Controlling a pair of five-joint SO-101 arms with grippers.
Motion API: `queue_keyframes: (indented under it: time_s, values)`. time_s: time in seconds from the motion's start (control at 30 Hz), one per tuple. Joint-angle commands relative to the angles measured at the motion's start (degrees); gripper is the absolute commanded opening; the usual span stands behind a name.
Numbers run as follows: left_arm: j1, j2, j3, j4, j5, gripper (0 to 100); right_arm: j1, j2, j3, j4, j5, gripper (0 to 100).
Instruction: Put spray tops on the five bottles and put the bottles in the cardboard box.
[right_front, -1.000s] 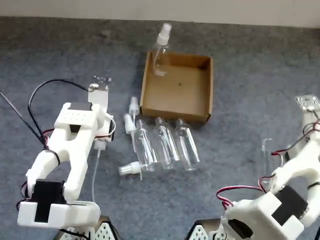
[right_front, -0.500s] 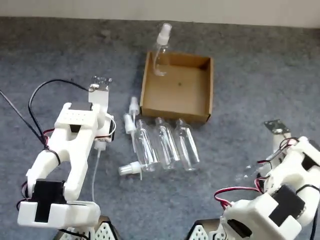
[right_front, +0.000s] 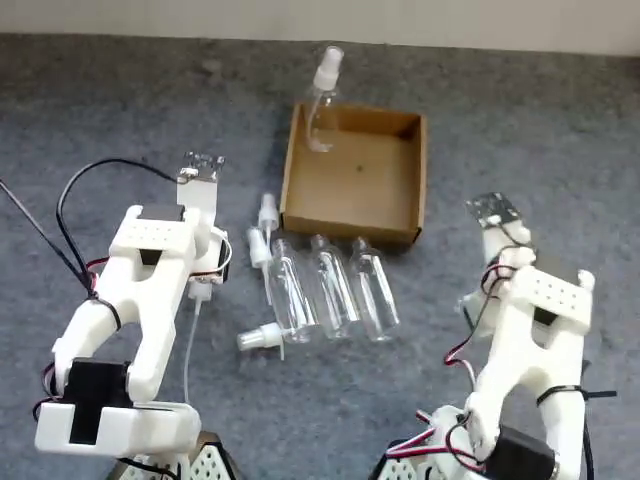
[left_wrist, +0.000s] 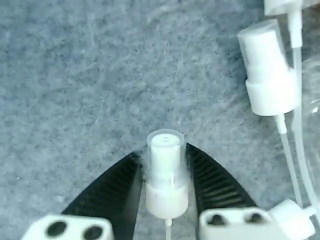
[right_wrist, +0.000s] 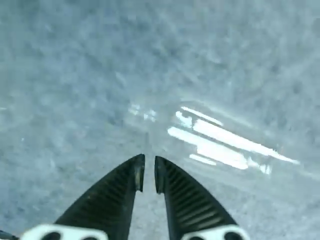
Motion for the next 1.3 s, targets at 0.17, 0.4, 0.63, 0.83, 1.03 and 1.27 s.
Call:
queue_keyframes:
  time_s: [0.17,0.4,0.63,0.83,1.03,1.27]
  values:
    - [-0.8,-2.6,-0.1,-0.8,-0.4,2,-1.5,-1.4,-18.2,16.1,12.8,13.2]
    - [-0.8,-2.6,0.4,-0.8,-0.4,2,3.6,8.0,-28.0,25.7,39.8,21.7]
    - [-0.8,-2.6,0.9,-2.0,-0.4,2,11.9,10.9,-27.5,30.0,59.7,22.1]
    - [-0.6,-2.6,1.0,-2.5,-0.4,2,14.8,11.4,-27.5,28.8,63.5,22.1]
    - [-0.6,-2.6,1.0,-2.1,-0.4,2,13.2,11.5,-27.0,27.6,63.4,22.1]
    - [-0.7,-2.6,1.0,-2.1,-0.4,2,10.6,10.9,-12.4,15.7,63.4,22.1]
